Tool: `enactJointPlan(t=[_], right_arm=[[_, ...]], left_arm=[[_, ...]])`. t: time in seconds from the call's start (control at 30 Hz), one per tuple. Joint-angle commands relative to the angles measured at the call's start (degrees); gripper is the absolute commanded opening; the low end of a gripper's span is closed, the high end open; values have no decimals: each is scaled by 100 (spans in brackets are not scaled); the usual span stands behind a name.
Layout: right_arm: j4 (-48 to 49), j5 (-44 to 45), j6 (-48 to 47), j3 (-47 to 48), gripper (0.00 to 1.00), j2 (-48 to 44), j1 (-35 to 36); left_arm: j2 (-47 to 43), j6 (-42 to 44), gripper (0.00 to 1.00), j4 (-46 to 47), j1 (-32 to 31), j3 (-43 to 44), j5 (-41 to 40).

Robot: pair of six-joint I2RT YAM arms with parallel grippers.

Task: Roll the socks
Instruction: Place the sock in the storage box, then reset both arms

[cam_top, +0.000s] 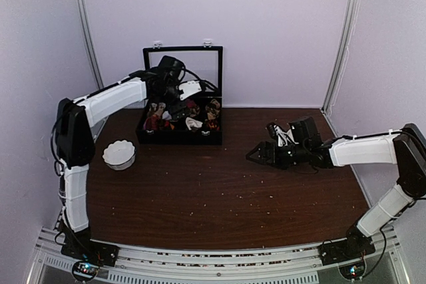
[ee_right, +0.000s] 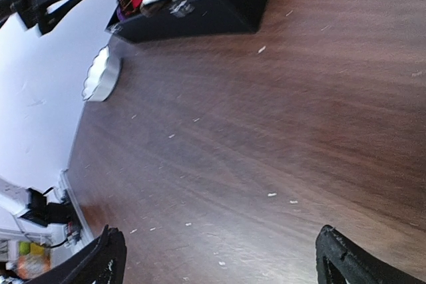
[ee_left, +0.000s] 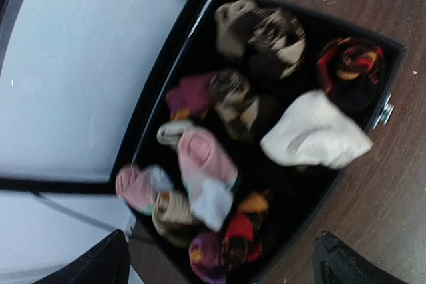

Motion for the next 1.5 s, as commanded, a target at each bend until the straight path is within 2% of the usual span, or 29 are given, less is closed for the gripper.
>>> enactJointPlan(t=[0.0, 0.1, 0.23, 0.4, 0.5, 0.6, 0.77, 0.9, 0.97, 1.03, 1.17, 1.27, 1.37, 1.43, 1.47], right_arm=[[34, 1556, -530, -291, 100, -1029, -49], [-176, 2366, -878, -506, 100, -1703, -82], [-259, 3503, -1188, -910, 100, -2666, -114], [-676, 6016, -1766, -1408, 100, -3628, -120], [-289, 6645, -2457, -1975, 100, -3963, -128], [-182, 7525, -2283, -2272, 100, -4368, -134], [1180, 7342, -3068, -3155, 100, -4975, -153], [2112, 7316, -3524, -3537, 100, -4882, -171], [2667, 7308, -3867, -3644, 100, -4596, -211], [3277, 7289, -3980, -3693, 100, -4126, -319], [4223, 6505, -4117, -3600, 100, -3034, -621], [4885, 6141, -4114, -3442, 100, -2209, -868], [5261, 5564, -4209, -3268, 100, -1805, -1188], [5317, 5068, -4102, -3277, 100, -1735, -1513], [5432, 4901, -3960, -3319, 100, -1698, -1703]], left_arm=[[-1790, -1940, 98, 1032, 1122, -1268, 298], [-2485, -2368, 98, 920, 1852, -2011, 495], [-3460, -2433, 98, 947, 3070, -3174, 1589], [-4777, -2401, 98, 2779, 3812, -5618, 1661], [-5148, -2358, 98, 3953, 3852, -6929, 1492], [-5047, -2541, 98, 4588, 3853, -7619, 1682], [-4490, -3146, 98, 6024, 3849, -8082, 1920], [-4118, -3271, 98, 6625, 3846, -8130, 1935], [-4007, -3314, 98, 6881, 3847, -8164, 1807], [-3939, -3307, 98, 7217, 3839, -8250, 2043], [-3866, -3229, 98, 7489, 3805, -8368, 2154], [-3946, -3369, 98, 7791, 3807, -8612, 1774], [-4044, -3381, 98, 8483, 3689, -9086, 1322], [-3808, -3426, 98, 9560, 3606, -9518, 1093], [-3899, -3432, 98, 9659, 3605, -9572, 1083]])
